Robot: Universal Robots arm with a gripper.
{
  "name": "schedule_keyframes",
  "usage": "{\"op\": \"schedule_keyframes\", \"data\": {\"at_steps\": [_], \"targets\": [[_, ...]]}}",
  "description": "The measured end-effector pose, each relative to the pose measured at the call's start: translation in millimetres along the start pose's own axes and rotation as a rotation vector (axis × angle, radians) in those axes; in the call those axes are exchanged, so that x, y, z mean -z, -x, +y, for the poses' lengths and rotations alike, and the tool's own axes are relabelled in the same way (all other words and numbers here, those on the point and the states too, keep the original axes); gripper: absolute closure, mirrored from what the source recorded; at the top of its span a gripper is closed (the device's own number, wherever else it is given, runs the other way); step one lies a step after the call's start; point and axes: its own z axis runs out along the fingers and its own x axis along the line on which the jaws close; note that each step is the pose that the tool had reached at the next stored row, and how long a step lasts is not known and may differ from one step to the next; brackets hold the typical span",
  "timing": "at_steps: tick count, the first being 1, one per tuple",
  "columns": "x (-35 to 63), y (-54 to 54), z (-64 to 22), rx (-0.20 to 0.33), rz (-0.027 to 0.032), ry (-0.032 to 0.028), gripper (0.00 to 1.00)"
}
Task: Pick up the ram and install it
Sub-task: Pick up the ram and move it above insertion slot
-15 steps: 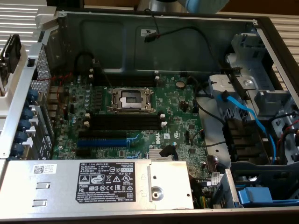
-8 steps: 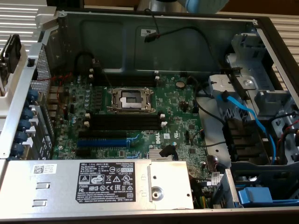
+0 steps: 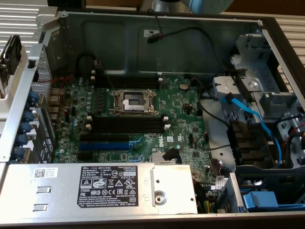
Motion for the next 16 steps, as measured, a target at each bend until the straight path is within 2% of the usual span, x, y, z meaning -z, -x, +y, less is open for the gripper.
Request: {"op": "schedule_keyframes", "data": {"at_steps": [16], "targets": [[-29.7,-1.5,10.7,0.000,0.0000,0.0000,0.90]]}}
